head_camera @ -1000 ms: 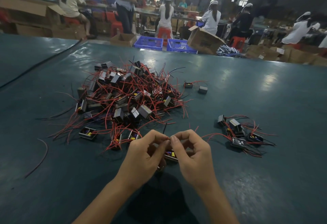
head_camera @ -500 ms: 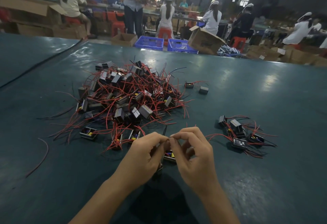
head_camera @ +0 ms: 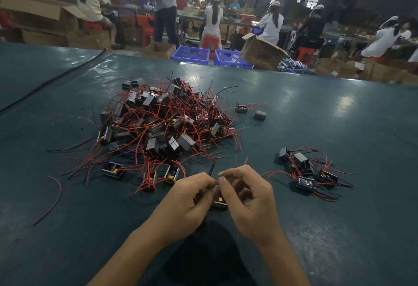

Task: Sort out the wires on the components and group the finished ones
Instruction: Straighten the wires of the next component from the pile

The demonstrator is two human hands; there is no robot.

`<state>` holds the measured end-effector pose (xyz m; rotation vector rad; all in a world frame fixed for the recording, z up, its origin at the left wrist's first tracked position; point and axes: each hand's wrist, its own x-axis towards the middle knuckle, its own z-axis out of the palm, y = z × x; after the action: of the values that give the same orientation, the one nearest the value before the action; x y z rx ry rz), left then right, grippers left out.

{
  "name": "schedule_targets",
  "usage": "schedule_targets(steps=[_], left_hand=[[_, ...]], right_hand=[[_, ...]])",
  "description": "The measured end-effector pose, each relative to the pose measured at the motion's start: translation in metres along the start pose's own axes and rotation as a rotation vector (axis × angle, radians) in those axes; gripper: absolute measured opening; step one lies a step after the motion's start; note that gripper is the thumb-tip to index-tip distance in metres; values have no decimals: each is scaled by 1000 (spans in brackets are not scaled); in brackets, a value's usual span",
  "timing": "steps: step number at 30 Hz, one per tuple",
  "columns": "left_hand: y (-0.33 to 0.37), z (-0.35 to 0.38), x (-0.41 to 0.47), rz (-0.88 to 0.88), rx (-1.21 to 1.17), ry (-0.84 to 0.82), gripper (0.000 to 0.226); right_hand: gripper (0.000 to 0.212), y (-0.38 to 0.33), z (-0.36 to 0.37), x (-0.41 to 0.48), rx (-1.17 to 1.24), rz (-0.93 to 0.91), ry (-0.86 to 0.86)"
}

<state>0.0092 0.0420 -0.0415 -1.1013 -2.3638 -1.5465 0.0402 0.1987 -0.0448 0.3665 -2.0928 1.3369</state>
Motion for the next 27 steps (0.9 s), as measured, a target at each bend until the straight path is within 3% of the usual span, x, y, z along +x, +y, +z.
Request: schedule_targets(steps=[14,27], left_hand=[[5,-2,1,-194,-229,-65,19],[1,-4,-1,-161,-198,-141,21]], right_hand=[[19,8,-1,0,-95,-141,-73],[23,12,0,-3,-66,-169,-66]])
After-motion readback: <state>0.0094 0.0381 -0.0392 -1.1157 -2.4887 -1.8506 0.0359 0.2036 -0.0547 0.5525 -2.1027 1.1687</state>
